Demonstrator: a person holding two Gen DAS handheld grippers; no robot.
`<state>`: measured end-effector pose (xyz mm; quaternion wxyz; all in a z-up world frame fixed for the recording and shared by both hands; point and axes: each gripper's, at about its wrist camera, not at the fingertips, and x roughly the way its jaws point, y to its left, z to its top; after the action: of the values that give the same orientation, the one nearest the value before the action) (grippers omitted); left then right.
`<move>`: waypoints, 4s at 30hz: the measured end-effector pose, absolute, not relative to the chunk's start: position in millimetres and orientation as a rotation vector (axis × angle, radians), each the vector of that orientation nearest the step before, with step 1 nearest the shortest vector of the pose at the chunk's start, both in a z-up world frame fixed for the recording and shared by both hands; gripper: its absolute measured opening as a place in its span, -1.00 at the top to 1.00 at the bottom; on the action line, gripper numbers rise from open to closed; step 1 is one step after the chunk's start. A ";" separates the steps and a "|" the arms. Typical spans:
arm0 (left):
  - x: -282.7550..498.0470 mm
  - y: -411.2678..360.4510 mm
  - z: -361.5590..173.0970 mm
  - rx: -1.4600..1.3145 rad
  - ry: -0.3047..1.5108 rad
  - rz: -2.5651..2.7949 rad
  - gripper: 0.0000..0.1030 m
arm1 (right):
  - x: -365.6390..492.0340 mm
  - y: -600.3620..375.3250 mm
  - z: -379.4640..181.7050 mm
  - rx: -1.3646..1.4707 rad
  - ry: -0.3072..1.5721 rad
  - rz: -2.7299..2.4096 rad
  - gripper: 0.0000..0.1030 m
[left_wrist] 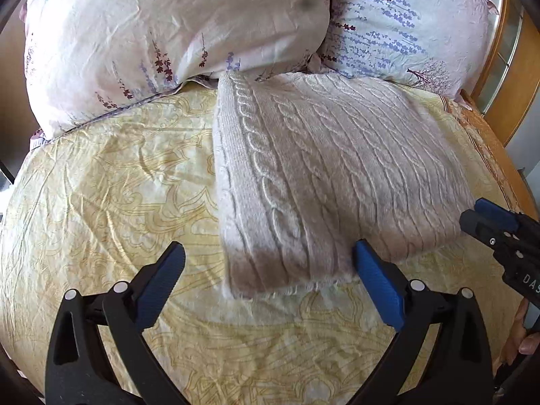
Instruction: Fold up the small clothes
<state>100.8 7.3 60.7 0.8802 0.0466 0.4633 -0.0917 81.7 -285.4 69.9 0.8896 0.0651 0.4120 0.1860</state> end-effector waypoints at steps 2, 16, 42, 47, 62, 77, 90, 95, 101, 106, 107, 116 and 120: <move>92.1 12.2 60.4 0.093 0.966 -0.176 -0.93 | 70.8 -288.7 67.9 0.130 0.850 0.356 -0.46; 74.1 32.7 32.9 0.083 1.060 -0.083 -0.96 | 57.1 -271.6 37.6 0.050 0.941 0.321 -0.71; 73.6 33.8 32.3 0.073 1.060 -0.071 -0.97 | 56.9 -263.2 31.9 -0.011 0.951 0.272 -0.97; 75.5 33.8 32.1 0.073 1.066 -0.071 -0.97 | 56.7 -263.5 31.7 -0.011 0.951 0.272 -0.97; 76.7 33.5 31.3 0.072 1.075 -0.069 -0.97 | 56.7 -263.3 31.6 -0.011 0.951 0.274 -0.97; 76.6 33.3 31.1 0.071 1.076 -0.068 -0.97 | 56.9 -263.3 31.7 -0.011 0.951 0.274 -0.97; 77.0 33.4 30.9 0.071 1.076 -0.069 -0.97 | 56.8 -263.5 31.7 -0.011 0.951 0.274 -0.97; 77.3 33.3 31.0 0.071 1.077 -0.069 -0.97 | 56.7 -263.6 31.6 -0.011 0.951 0.274 -0.97; 77.6 33.0 31.1 0.071 1.077 -0.069 -0.97 | 56.7 -263.6 31.7 -0.011 0.951 0.274 -0.97; 77.7 33.0 31.0 0.071 1.078 -0.069 -0.97 | 56.8 -263.7 31.6 -0.011 0.951 0.274 -0.97; 77.7 33.0 31.0 0.071 1.078 -0.069 -0.97 | 56.5 -264.0 31.5 -0.011 0.951 0.274 -0.97; 78.1 33.2 31.1 0.071 1.078 -0.069 -0.97 | 56.8 -263.8 31.5 -0.011 0.951 0.274 -0.97; 78.2 33.0 30.9 0.072 1.077 -0.070 -0.97 | 56.7 -263.9 31.5 -0.011 0.951 0.274 -0.97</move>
<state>78.2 33.0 30.9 0.8572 0.0343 0.5127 -0.0332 56.7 -263.9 31.5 0.8800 -0.0053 0.4563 0.1314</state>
